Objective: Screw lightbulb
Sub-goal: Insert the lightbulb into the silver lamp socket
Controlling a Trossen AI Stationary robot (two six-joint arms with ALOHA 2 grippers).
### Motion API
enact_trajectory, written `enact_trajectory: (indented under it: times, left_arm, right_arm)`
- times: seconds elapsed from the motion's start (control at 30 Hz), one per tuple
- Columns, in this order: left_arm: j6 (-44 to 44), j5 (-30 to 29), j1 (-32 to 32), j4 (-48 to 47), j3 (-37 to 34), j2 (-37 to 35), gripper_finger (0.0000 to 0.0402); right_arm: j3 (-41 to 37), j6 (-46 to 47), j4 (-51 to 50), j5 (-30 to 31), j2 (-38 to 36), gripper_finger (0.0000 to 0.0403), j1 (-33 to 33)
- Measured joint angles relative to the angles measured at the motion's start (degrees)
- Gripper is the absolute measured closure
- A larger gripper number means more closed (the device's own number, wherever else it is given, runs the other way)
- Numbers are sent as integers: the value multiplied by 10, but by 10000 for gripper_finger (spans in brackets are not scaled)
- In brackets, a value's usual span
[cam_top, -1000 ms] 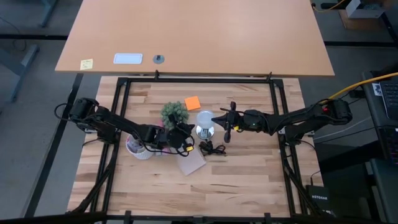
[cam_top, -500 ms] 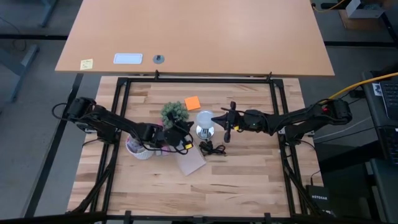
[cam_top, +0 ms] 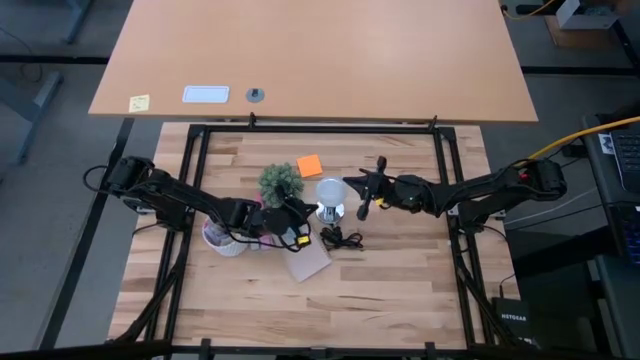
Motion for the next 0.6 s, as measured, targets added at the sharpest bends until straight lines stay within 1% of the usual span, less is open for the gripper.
enact_trajectory:
  times: [0.1,0.43,0.6]
  left_arm:
    - [12,0,1,13,0,0,401]
    - [12,1,16,15,0,18,401]
    - [13,1,16,16,0,19,401]
  right_arm:
    - [0,1,-20,0,1,391,0]
    - [0,6,-38,0,1,391,0]
    - [0,8,-39,-43,1,391,0]
